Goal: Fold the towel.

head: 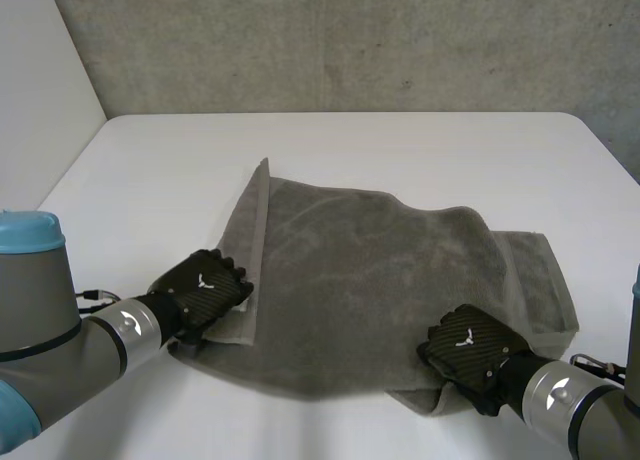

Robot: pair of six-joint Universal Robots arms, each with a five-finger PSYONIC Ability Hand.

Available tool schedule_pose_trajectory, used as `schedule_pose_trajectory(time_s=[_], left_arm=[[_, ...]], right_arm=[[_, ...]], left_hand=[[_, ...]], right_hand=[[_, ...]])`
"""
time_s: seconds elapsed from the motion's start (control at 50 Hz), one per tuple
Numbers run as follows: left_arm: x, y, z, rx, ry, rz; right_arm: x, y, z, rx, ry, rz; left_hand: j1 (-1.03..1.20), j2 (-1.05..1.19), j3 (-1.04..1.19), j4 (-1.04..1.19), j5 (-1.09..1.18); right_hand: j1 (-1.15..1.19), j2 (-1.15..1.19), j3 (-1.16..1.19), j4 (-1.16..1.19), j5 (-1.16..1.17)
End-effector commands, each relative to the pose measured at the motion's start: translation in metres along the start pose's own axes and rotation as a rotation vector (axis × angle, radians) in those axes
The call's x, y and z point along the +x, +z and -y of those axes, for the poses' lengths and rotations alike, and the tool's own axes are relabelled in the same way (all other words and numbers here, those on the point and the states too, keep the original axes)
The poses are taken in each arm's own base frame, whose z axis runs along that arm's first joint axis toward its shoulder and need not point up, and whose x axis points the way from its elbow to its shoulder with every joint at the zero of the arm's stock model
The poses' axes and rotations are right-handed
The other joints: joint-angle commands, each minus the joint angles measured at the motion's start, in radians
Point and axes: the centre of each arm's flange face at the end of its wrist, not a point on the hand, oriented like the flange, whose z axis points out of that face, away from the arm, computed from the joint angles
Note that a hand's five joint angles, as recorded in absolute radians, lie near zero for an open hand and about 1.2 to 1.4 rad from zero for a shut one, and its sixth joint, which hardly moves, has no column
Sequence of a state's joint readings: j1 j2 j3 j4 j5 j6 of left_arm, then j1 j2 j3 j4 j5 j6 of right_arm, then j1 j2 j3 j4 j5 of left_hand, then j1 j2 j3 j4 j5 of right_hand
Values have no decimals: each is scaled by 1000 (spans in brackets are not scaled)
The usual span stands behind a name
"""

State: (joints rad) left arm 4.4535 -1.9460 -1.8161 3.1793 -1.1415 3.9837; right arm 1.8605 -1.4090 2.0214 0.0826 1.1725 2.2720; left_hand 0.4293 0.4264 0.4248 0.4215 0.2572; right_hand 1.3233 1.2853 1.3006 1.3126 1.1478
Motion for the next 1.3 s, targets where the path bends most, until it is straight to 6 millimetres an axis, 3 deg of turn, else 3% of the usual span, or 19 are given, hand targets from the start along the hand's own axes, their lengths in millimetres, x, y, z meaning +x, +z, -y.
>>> schedule_pose_trajectory(time_s=[0.02,0.22,0.36,0.4,0.58,0.72,0.82,0.92,0.96,1.12,1.3], left_arm=[[-9,4,4,23,17,38],[-41,8,8,4,-4,239],[-47,8,7,-1,-47,269],[-45,11,3,-12,-55,258],[-43,15,-4,-37,-72,251],[-78,9,-19,-141,-130,436],[-74,6,-19,-131,-144,419],[-62,-7,-5,-37,-131,344],[-46,-15,7,55,-111,242],[-16,-28,25,251,-50,12],[-12,-34,1,154,49,-34]], right_arm=[[16,3,0,24,35,-49],[47,1,3,65,149,-159],[49,-2,6,77,142,-173],[49,-2,6,78,142,-174],[45,-1,3,71,149,-163],[44,0,3,67,150,-157],[43,0,3,70,151,-154],[43,0,3,72,151,-154],[43,0,3,71,152,-153],[42,0,2,70,154,-151],[41,1,0,65,161,-146]], left_hand=[[276,279,281,284,274],[462,465,467,470,460],[495,498,499,502,492],[609,612,613,616,606],[586,589,590,593,583],[513,516,517,521,510],[374,377,379,382,372],[321,324,326,329,319],[193,196,197,201,190],[125,128,129,132,122],[154,157,159,162,152]], right_hand=[[73,111,96,84,74],[73,111,96,84,74],[73,111,96,84,74],[73,111,96,84,74],[73,111,96,84,74],[73,111,96,84,74],[73,111,96,84,74],[73,111,96,84,74],[73,111,96,84,74],[73,111,96,84,74],[73,111,96,84,74]])
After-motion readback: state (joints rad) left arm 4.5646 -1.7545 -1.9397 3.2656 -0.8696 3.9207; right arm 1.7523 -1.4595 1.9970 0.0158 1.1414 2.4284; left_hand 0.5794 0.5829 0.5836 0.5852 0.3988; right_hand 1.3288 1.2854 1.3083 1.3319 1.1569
